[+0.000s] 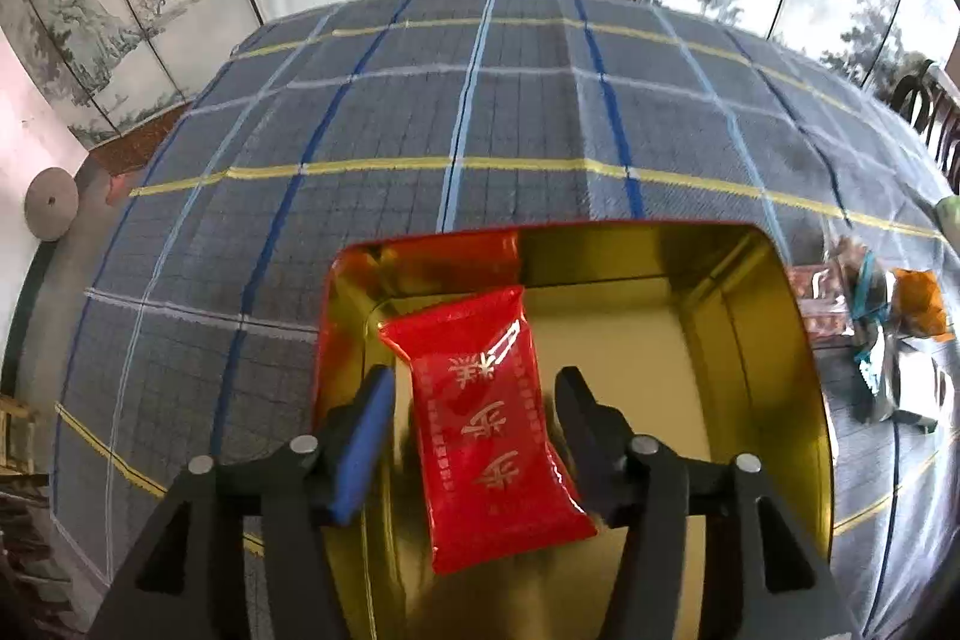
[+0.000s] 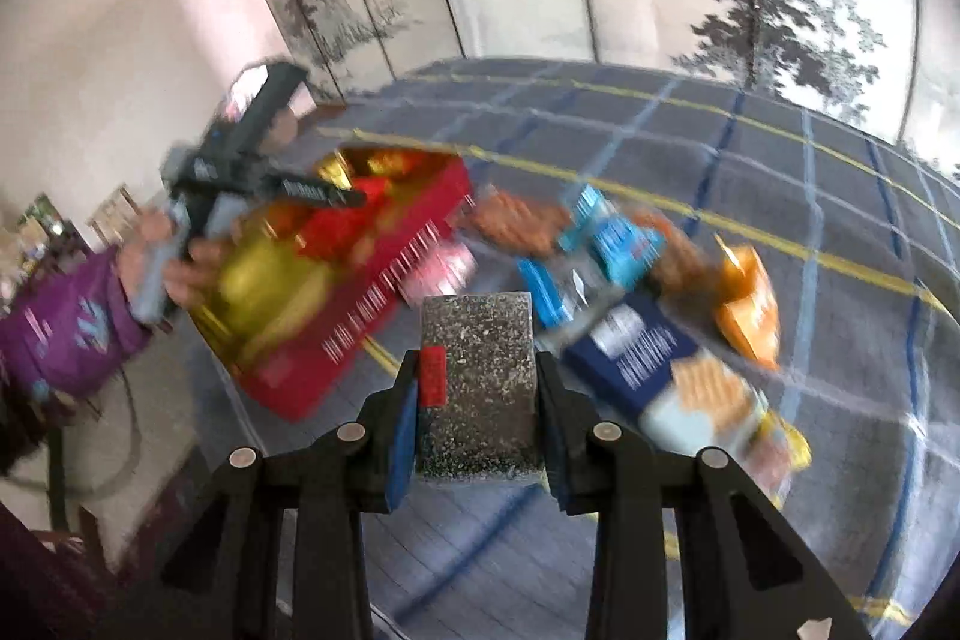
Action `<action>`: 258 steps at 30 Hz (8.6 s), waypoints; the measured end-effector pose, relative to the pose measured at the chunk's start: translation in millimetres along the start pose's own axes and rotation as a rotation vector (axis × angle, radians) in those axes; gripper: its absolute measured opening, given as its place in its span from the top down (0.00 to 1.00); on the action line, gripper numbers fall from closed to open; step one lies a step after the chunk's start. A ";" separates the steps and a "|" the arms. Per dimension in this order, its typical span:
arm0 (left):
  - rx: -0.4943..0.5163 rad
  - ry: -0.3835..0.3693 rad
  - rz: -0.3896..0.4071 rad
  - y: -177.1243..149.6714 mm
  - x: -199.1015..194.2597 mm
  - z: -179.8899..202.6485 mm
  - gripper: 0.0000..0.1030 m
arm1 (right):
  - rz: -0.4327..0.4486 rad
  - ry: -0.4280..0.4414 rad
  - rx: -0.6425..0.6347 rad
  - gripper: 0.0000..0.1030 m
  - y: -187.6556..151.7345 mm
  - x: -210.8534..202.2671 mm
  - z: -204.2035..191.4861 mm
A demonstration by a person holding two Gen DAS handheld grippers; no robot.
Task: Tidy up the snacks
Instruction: 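Carry both snacks over the gold tin tray and lower them inside, then open both grippers to release the candy and grey bar into the tray, then grasp the pink patterned cube with the right gripper while the left grasps the orange wrapper, then carry the orange wrapper with the left gripper and lower it into the tray, then lower the pink cube into the tray with the right gripper and release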
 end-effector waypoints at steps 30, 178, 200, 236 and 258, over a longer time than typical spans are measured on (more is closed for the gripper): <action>-0.194 0.106 0.099 -139.8 -95.7 -8.1 0.44 | -0.163 0.112 0.005 0.68 102.2 203.2 -64.6; -0.051 -0.033 0.148 -110.6 -151.6 110.3 0.78 | 0.037 -0.493 0.277 0.76 -102.9 -66.6 177.5; -0.107 0.069 0.089 -119.3 -97.0 53.5 0.78 | 0.037 -0.495 0.276 0.75 -102.6 -66.2 177.2; -0.142 0.098 0.108 -91.1 -47.5 8.6 0.70 | 0.035 -0.503 0.271 0.75 -101.6 -63.5 174.2; -0.215 0.061 0.238 -156.0 -148.9 19.0 0.56 | 0.104 -0.328 0.249 0.76 -46.2 -75.0 124.8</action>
Point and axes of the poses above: each gripper's, at about its wrist camera, not at the fingertips, and x roughly the way its jaws point, z to its right, y to its top, the point moved 1 cm from there along x, roughly the way its jaws point, and after that the axes turned 2 degrees about x, right-handed, at the moved point
